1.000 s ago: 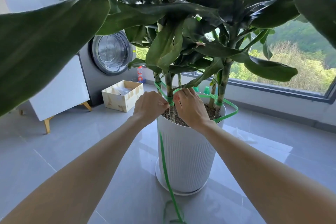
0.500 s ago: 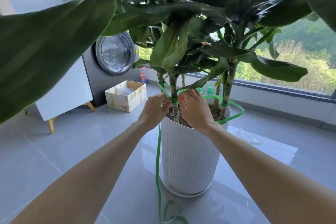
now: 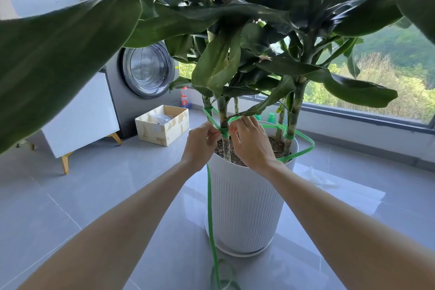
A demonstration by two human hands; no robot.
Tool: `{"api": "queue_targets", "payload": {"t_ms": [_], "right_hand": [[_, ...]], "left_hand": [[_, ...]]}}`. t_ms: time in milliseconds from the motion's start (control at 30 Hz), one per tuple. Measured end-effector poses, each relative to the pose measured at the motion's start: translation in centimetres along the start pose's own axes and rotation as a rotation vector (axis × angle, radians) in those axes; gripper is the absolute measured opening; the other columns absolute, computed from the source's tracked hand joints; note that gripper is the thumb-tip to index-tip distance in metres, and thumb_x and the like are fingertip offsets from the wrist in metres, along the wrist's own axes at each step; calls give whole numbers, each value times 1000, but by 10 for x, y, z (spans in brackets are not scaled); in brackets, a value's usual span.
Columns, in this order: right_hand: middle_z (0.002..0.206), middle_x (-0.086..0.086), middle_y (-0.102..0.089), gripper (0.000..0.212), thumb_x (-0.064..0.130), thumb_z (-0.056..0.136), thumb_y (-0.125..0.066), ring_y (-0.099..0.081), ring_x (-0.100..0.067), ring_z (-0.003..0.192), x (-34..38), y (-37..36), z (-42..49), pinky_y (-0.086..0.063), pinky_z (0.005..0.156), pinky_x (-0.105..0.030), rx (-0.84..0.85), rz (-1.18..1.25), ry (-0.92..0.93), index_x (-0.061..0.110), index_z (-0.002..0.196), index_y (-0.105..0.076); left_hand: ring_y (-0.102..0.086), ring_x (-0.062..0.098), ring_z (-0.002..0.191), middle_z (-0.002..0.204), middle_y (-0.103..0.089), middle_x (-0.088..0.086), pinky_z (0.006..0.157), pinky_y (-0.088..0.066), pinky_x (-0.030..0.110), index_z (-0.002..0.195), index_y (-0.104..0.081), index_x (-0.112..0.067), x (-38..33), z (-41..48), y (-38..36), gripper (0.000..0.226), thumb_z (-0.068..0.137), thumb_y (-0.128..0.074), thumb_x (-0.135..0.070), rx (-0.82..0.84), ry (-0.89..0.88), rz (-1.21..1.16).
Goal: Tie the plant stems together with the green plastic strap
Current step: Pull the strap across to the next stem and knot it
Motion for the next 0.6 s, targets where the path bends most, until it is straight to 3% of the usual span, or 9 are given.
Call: {"api": "queue_targets", "payload": {"t_ms": [67, 200, 300, 467, 600], "right_hand": [[104, -1, -60, 19, 19, 97, -45, -49, -19, 105, 0, 0, 0, -43, 90, -36, -3, -1, 3, 11, 100, -62], [105, -2, -62, 19, 18, 97, -47, -49, -19, 105, -1, 2, 0, -43, 90, -34, -19, 0, 2, 10, 102, -63], [105, -1, -62, 19, 19, 96, -48, -49, -19, 106, -3, 3, 0, -40, 91, -32, -19, 7, -10, 10, 101, -64], [97, 4, -63, 15, 21, 94, -53, -49, -16, 102, -10, 6, 1, -45, 84, -33, -31, 101, -55, 13, 96, -65], [91, 9, -63, 13, 16, 88, -55, -49, -10, 98, -25, 9, 0, -46, 75, -28, -16, 172, -148, 19, 95, -66]], "left_hand": [[-61, 17, 74, 80, -65, 3, 69, -48, 18, 89, -65, 0, 3, 2, 0, 4, 87, -61, 0, 3, 24, -22], [-57, 7, 66, 79, -65, 4, 62, -45, 5, 90, -68, 3, 9, 2, 0, 8, 83, -66, -2, -1, 94, -116], [-62, 11, 69, 82, -68, 5, 68, -48, 10, 91, -70, 1, 16, 2, -2, 11, 82, -69, -6, -4, 143, -188], [-63, -5, 58, 79, -69, 4, 64, -48, 5, 92, -70, 1, 28, 3, -5, 14, 79, -71, -5, -15, 248, -389], [-65, -6, 62, 71, -71, -7, 66, -48, 7, 93, -69, 5, 36, 4, -8, 19, 76, -73, -3, 2, 283, -460]]}}
Point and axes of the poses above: each hand's wrist, its own z-axis towards the middle knuckle, its own y-axis out of the back of the hand, x = y × z, the point moved 10 cm from there along z, towards the middle knuckle
